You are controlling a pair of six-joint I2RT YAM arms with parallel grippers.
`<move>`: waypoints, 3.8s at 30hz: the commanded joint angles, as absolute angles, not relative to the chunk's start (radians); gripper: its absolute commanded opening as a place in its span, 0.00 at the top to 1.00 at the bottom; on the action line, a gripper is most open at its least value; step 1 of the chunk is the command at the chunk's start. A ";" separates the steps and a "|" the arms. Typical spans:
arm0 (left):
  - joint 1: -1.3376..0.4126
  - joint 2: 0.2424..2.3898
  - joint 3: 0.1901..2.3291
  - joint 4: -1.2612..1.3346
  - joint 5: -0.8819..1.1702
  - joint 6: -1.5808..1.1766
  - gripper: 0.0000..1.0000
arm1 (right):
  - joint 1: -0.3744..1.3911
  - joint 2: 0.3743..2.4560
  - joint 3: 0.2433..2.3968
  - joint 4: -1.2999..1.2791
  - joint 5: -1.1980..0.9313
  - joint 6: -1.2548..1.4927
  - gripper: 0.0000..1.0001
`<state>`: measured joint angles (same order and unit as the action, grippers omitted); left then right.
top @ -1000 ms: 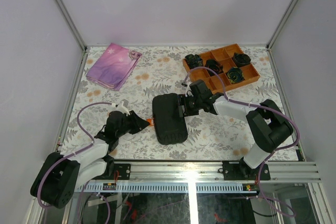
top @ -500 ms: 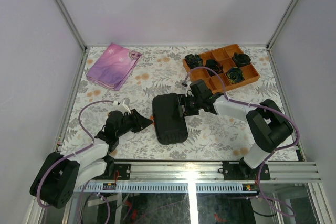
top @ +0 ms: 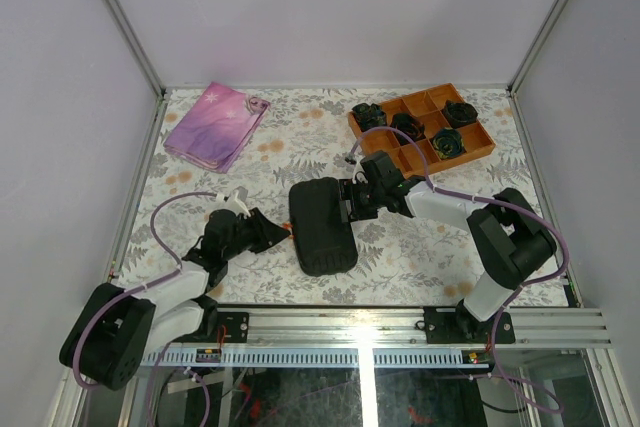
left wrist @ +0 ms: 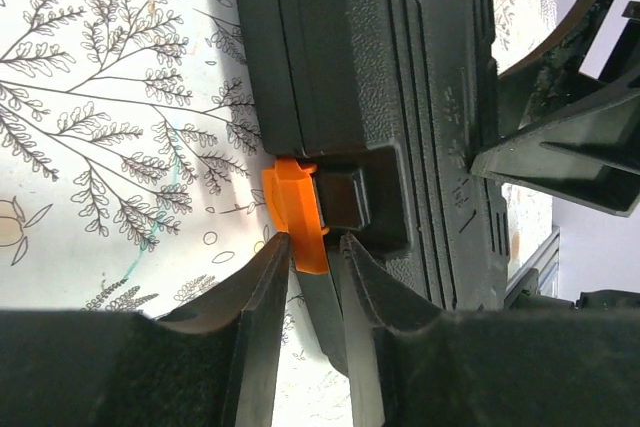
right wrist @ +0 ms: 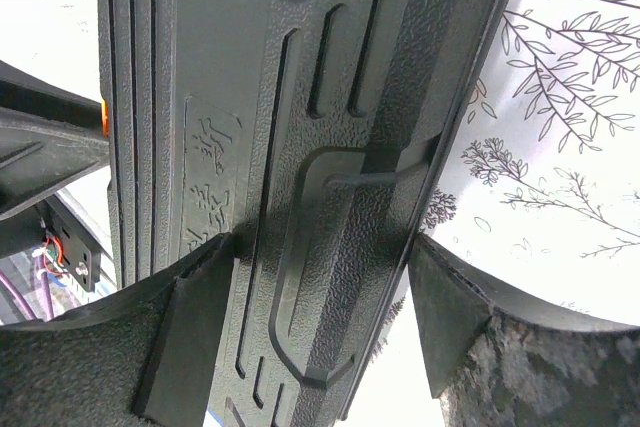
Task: Sort the tools into containers
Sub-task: Close the storage box at the center of the board.
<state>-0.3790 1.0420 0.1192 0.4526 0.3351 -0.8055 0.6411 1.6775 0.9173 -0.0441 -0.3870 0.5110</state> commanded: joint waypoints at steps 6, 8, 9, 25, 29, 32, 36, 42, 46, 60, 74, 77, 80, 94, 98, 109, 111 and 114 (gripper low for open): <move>-0.381 1.106 0.143 0.506 0.327 -0.789 0.74 | 0.654 1.752 0.884 -0.156 -0.311 0.452 0.70; -0.380 1.112 0.144 0.519 0.330 -0.794 0.74 | 0.654 1.749 0.881 -0.155 -0.311 0.453 0.70; -0.380 1.112 0.145 0.520 0.329 -0.795 0.76 | 0.654 1.749 0.880 -0.156 -0.310 0.452 0.70; -0.382 0.900 0.249 0.210 0.245 -0.732 0.86 | 0.655 1.761 0.881 -0.148 -0.314 0.456 0.71; -0.384 0.911 0.264 0.225 0.273 -0.746 0.86 | 0.655 1.761 0.878 -0.146 -0.316 0.456 0.71; -0.393 0.921 0.275 0.245 0.290 -0.758 0.85 | 0.655 1.762 0.875 -0.144 -0.319 0.457 0.71; -0.414 0.925 0.295 0.250 0.285 -0.768 0.81 | 0.655 1.768 0.872 -0.138 -0.326 0.458 0.71; -0.433 0.942 0.307 0.272 0.280 -0.782 0.77 | 0.655 1.773 0.871 -0.138 -0.334 0.458 0.72; -0.448 0.969 0.308 0.301 0.277 -0.791 0.76 | 0.655 1.773 0.870 -0.138 -0.336 0.457 0.72; -0.481 1.035 0.308 0.356 0.273 -0.807 0.64 | 0.655 1.778 0.870 -0.142 -0.345 0.453 0.73; -0.483 1.054 0.313 0.328 0.245 -0.797 0.67 | 0.655 1.788 0.879 -0.144 -0.354 0.453 0.74; -0.483 1.054 0.314 0.291 0.222 -0.790 0.67 | 0.655 1.791 0.879 -0.143 -0.356 0.453 0.74; -0.484 1.053 0.311 0.262 0.207 -0.786 0.67 | 0.655 1.795 0.879 -0.141 -0.360 0.452 0.74; -0.483 1.068 0.295 0.213 0.171 -0.787 0.59 | 0.655 1.800 0.876 -0.135 -0.364 0.454 0.74; -0.483 1.080 0.292 0.208 0.163 -0.789 0.54 | 0.655 1.801 0.876 -0.137 -0.365 0.455 0.75; -0.483 1.108 0.290 0.211 0.153 -0.799 0.38 | 0.655 1.802 0.873 -0.137 -0.368 0.452 0.74; -0.483 1.115 0.286 0.229 0.163 -0.806 0.38 | 0.655 1.802 0.873 -0.137 -0.368 0.453 0.75; -0.483 1.130 0.280 0.259 0.173 -0.816 0.39 | 0.655 1.802 0.873 -0.135 -0.370 0.452 0.74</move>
<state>-0.4774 1.1042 0.2844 0.2390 0.1761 -0.8135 0.6323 1.7206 0.9257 0.0124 -0.4419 0.5194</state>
